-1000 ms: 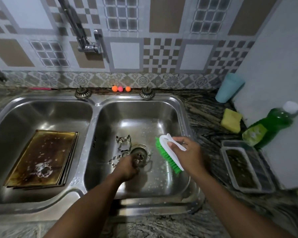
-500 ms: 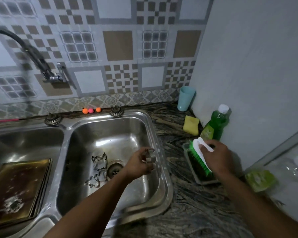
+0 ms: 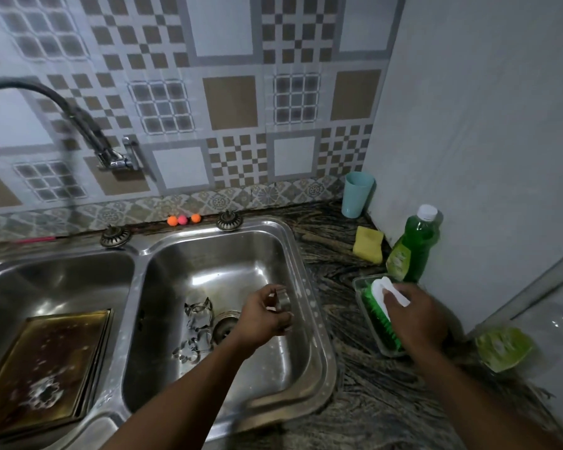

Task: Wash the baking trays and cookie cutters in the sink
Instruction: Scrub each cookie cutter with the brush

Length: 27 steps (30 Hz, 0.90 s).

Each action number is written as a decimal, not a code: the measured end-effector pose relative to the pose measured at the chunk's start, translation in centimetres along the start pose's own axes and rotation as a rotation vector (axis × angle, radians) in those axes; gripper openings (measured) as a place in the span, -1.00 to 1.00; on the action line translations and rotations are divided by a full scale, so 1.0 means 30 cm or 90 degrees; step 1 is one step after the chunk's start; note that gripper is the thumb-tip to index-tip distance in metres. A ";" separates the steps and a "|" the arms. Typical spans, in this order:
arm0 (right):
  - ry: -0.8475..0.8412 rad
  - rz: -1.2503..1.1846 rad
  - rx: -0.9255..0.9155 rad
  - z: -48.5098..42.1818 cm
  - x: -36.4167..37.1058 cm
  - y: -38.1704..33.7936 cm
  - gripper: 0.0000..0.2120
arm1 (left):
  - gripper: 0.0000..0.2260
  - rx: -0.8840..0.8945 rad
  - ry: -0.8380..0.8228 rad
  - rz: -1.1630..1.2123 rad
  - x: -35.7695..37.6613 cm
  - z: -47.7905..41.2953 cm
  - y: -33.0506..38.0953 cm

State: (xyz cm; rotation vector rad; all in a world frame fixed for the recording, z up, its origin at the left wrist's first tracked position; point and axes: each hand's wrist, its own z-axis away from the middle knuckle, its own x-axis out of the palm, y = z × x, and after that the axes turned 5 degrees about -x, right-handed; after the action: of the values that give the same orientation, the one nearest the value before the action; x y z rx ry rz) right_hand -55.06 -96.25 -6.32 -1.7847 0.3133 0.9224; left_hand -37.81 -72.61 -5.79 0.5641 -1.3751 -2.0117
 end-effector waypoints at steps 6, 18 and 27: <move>-0.027 -0.218 -0.157 0.066 -0.003 -0.313 -0.83 | -0.61 0.038 0.002 0.001 -0.110 0.066 0.045; -0.073 -0.264 -0.347 0.321 0.282 -0.627 -0.55 | -0.64 0.070 0.021 -0.040 -0.453 0.217 0.064; -0.058 -0.268 -0.437 0.453 0.402 -0.792 -0.65 | -0.62 0.043 0.021 0.052 -0.671 0.278 0.050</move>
State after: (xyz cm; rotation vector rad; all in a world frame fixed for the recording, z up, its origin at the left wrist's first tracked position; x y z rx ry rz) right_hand -38.65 -71.87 -0.68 -2.2909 -0.4849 0.8514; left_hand -28.60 -53.32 -1.39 0.5582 -1.4274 -1.8893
